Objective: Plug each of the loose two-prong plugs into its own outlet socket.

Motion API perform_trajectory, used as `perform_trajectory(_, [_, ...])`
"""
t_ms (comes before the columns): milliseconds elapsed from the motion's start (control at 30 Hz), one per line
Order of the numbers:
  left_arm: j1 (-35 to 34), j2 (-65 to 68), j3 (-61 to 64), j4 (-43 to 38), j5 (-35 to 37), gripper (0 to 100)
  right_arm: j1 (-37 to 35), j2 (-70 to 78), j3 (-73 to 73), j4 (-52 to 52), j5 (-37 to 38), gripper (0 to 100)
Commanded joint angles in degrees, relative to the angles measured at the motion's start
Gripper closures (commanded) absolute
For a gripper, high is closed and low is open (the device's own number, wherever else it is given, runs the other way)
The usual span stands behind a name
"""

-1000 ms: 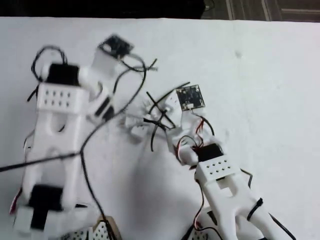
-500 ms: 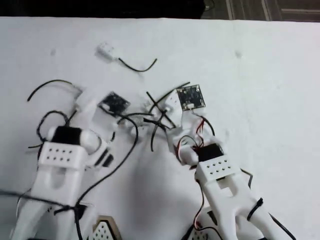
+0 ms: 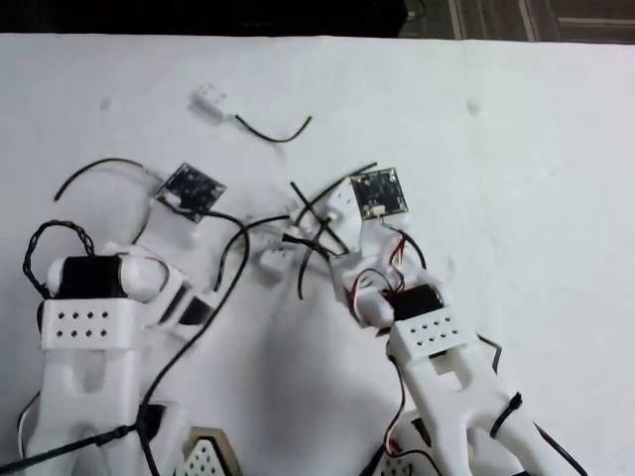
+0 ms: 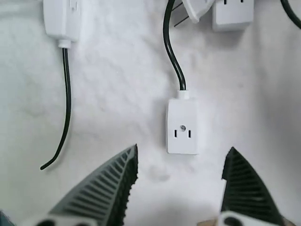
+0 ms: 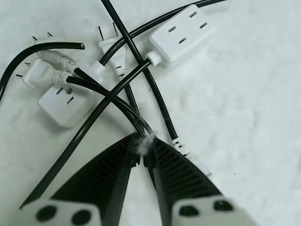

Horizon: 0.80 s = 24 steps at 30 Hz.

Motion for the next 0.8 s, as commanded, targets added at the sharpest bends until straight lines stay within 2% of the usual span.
perform_trajectory(0, [-1.01,-0.84,6.59,-9.23,-2.02,72,0.48,0.13,-0.35,-0.84,-0.35,97.8])
perform_trajectory(133, [-3.47,-0.84,14.86,-18.99,-7.3,77,0.48,0.13,-0.35,-0.84,-0.35,97.8])
perform_trajectory(233, [-6.64,-0.84,18.55,-23.91,-8.62,77,0.48,0.13,-0.35,-0.84,-0.35,97.8])
perform_trajectory(400, [-7.78,-0.84,22.07,-25.41,-11.69,76,0.48,0.13,-0.35,-0.84,-0.35,97.8])
perform_trajectory(533, [-5.32,-0.84,23.74,-25.49,-11.34,76,0.48,0.13,-0.35,-0.75,-0.35,97.8])
perform_trajectory(700, [1.36,-0.84,26.99,-25.41,-11.08,77,0.48,0.13,-0.35,-0.75,-0.35,97.8])
perform_trajectory(767, [4.53,-0.84,27.69,-25.41,-8.53,77,0.48,0.13,-0.35,-0.75,-0.35,97.8])
